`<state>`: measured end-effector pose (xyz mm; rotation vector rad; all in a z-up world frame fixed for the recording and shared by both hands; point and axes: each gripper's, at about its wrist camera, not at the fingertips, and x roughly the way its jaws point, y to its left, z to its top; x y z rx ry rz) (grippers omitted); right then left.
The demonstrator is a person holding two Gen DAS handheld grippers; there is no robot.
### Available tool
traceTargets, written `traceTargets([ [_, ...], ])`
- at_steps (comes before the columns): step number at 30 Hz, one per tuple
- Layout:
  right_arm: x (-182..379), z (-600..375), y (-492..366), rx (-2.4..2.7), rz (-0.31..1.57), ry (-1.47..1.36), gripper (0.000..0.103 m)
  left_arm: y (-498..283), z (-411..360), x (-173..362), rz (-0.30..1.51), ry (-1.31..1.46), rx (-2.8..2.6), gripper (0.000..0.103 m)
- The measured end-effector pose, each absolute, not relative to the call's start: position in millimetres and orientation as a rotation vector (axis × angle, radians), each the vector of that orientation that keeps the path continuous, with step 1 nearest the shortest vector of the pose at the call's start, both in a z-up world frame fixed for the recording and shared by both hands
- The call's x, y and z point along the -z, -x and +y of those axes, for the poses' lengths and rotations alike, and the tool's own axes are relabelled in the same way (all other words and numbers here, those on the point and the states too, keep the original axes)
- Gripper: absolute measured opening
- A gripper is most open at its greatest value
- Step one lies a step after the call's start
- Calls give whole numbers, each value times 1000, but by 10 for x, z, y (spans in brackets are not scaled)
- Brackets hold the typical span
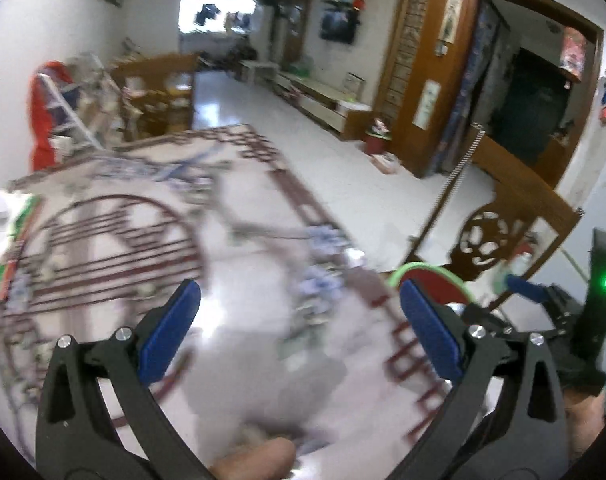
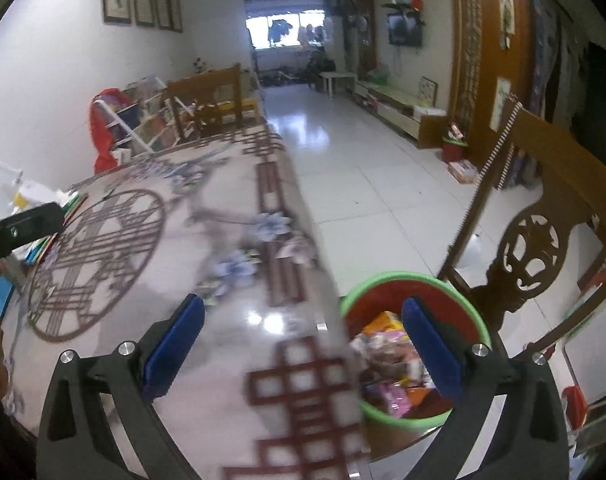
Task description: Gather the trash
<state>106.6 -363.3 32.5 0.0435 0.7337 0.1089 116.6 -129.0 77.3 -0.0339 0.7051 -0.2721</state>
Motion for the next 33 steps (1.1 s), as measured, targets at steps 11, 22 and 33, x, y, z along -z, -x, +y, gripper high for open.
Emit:
traceTargets([
  [11, -434, -2785, -663, -143, 599, 18, 96, -442, -518, -572, 617, -29, 119, 98],
  [22, -370, -2603, -485, -123, 545, 70, 96, -229, -291, -310, 581, 63, 81, 98],
  [33, -326, -2641, -444, -117, 537, 53, 96, -204, -335, -306, 555, 42, 68, 98],
])
